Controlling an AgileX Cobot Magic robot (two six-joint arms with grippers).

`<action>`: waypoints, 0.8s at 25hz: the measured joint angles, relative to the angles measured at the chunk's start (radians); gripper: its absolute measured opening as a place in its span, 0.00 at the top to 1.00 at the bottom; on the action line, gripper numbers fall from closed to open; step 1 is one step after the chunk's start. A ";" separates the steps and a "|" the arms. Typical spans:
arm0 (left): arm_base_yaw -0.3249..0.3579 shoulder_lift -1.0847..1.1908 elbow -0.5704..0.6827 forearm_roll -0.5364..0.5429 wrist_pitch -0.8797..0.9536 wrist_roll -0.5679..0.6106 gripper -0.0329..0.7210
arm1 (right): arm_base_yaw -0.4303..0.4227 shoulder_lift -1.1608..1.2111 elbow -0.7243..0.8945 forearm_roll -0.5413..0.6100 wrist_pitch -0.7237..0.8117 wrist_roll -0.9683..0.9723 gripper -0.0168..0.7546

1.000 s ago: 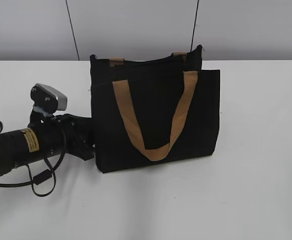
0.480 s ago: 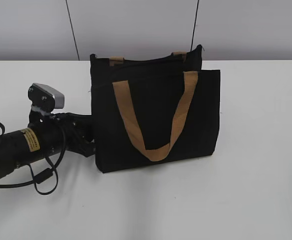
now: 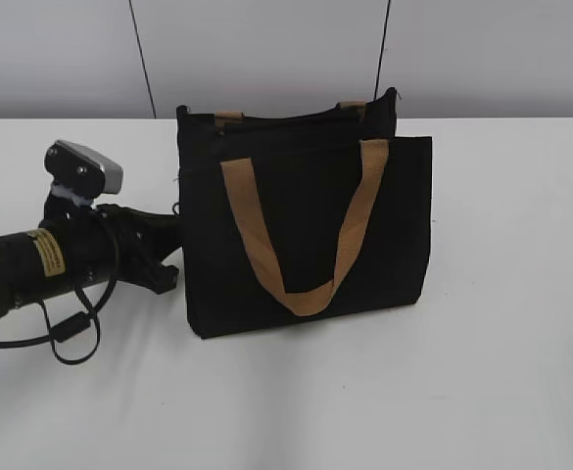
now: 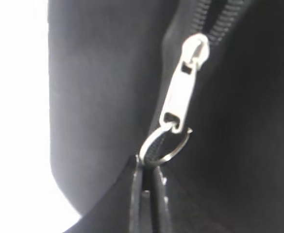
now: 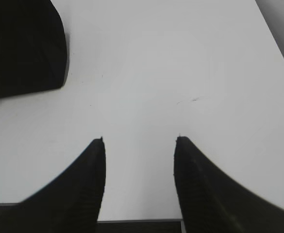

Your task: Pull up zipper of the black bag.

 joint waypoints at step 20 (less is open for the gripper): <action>-0.029 -0.542 0.001 0.059 0.340 0.001 0.95 | 0.000 0.000 0.000 0.000 0.000 0.000 0.50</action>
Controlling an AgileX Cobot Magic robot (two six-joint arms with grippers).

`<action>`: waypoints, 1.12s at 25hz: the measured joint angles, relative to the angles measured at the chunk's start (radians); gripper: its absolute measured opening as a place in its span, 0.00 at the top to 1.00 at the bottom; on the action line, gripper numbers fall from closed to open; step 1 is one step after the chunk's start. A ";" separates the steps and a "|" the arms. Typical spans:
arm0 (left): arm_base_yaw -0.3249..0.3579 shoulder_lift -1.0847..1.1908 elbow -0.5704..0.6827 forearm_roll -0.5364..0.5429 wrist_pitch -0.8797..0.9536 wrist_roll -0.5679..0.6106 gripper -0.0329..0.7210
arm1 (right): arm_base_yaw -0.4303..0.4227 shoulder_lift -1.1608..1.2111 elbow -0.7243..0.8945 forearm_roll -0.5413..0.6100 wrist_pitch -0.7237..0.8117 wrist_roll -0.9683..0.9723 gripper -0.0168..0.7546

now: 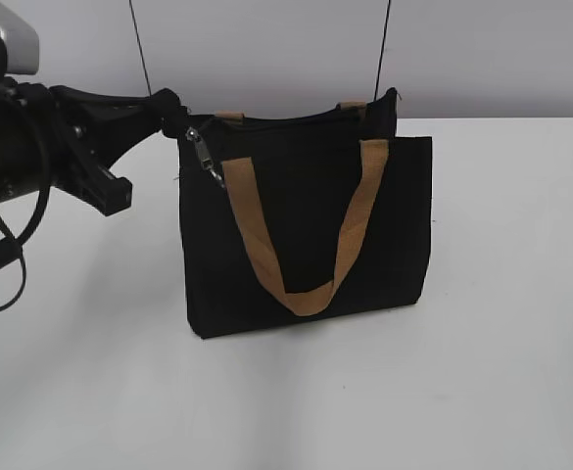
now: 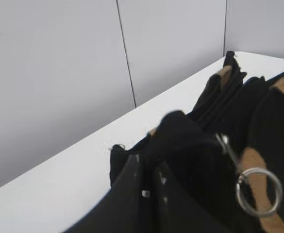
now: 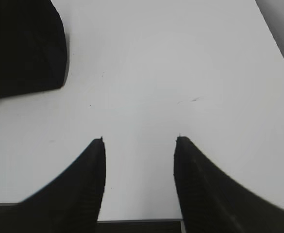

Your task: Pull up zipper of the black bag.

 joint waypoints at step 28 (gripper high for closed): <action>-0.058 -0.079 0.001 0.005 0.024 0.000 0.95 | 0.123 0.618 -0.025 0.802 -0.283 -0.920 0.50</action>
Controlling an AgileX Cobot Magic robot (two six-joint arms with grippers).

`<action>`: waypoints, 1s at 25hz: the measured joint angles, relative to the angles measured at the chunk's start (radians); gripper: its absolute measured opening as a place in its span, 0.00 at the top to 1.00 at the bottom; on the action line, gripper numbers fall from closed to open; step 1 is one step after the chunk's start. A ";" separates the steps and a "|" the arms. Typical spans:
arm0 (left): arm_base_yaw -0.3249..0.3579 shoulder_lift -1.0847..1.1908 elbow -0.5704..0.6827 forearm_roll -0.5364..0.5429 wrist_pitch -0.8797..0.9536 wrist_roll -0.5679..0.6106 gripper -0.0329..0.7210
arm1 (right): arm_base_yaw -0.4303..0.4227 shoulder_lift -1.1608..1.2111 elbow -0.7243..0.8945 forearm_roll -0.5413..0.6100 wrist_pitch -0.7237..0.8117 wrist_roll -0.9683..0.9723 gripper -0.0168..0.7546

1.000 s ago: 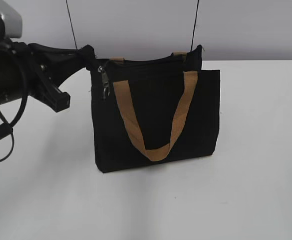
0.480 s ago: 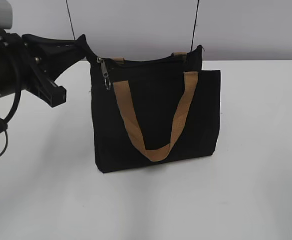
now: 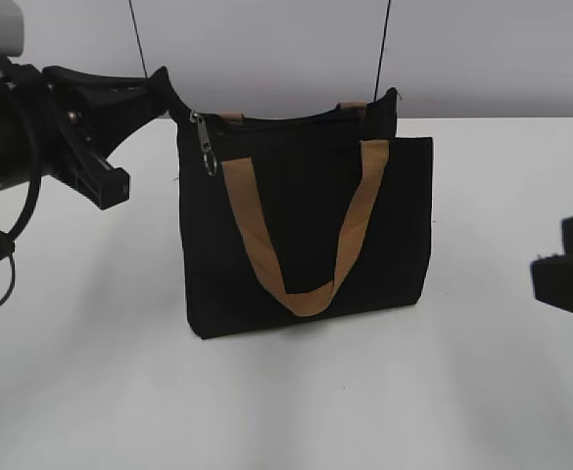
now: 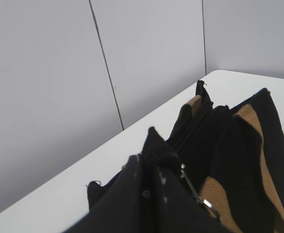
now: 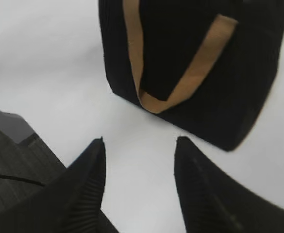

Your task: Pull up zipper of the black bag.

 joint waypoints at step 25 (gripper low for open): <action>0.000 -0.001 0.000 -0.001 0.000 0.000 0.95 | 0.453 0.976 -0.566 0.188 -0.175 -0.415 0.50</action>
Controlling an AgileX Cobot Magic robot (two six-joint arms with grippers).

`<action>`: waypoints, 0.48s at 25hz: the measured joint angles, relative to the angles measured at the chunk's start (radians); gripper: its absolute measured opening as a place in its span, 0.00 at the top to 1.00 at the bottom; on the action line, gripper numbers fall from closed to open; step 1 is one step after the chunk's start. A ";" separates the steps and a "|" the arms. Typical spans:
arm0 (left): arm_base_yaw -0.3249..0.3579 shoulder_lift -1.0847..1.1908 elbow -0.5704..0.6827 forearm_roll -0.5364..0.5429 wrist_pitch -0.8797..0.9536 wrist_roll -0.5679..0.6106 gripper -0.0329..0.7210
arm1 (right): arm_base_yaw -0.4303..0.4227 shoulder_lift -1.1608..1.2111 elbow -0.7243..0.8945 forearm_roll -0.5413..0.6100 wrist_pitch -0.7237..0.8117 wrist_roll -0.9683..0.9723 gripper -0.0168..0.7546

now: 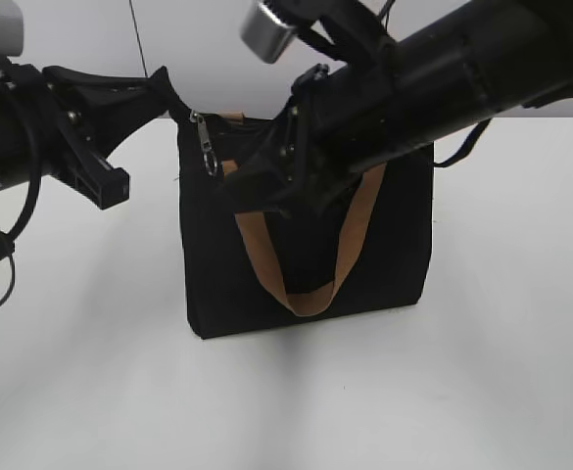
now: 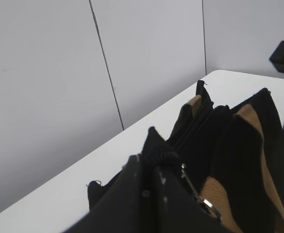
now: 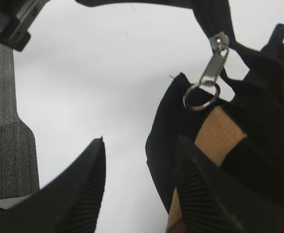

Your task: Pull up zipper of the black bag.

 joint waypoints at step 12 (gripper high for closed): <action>0.000 0.000 0.000 0.000 0.000 0.000 0.95 | 0.046 0.122 -0.087 0.013 -0.104 0.003 0.51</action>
